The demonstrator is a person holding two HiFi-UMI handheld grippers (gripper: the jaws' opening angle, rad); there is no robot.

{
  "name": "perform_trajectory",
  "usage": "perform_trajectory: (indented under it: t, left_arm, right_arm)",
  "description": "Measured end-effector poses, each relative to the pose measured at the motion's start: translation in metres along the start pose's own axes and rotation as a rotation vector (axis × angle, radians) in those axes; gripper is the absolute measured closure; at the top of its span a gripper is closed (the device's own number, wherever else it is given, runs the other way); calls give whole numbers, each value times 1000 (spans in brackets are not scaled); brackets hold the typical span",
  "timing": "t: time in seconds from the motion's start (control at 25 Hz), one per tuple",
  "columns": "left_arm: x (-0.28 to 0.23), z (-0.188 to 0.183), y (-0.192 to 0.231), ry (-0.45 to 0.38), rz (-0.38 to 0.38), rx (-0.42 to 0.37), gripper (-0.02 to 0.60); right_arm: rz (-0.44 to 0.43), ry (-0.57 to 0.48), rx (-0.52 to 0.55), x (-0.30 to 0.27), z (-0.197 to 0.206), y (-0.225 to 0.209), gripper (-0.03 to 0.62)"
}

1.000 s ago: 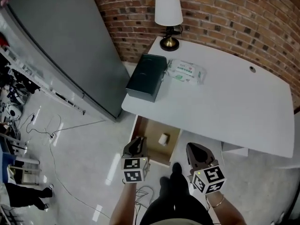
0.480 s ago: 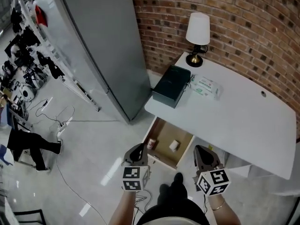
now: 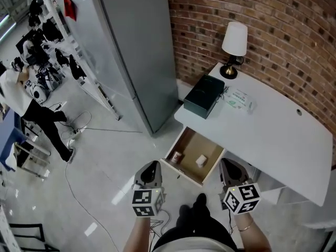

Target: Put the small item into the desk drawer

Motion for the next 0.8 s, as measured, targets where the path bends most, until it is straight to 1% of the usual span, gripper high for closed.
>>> perform_trajectory:
  t: [0.2, 0.4, 0.56, 0.8]
  left_arm:
    - [21, 4, 7, -26, -23, 19, 552]
    - [31, 4, 12, -50, -39, 23, 552]
    - [39, 6, 15, -54, -43, 49, 553]
    - [39, 1, 25, -71, -42, 29, 552]
  right_arm:
    - [-4, -4, 9, 8, 3, 10, 588]
    - [-15, -9, 18, 10, 7, 18, 588]
    - [-20, 8, 22, 11, 10, 22, 588]
    - [-25, -16, 19, 3, 8, 32, 588]
Point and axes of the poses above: the fingertips, and each gripper's own axes: x backward along the fingers, y to its left, z out of its underside, the point moved 1 cm from there along x, backward along the fingers, and after that the axes turned 13 degrees about y, right-handed, at the moved point
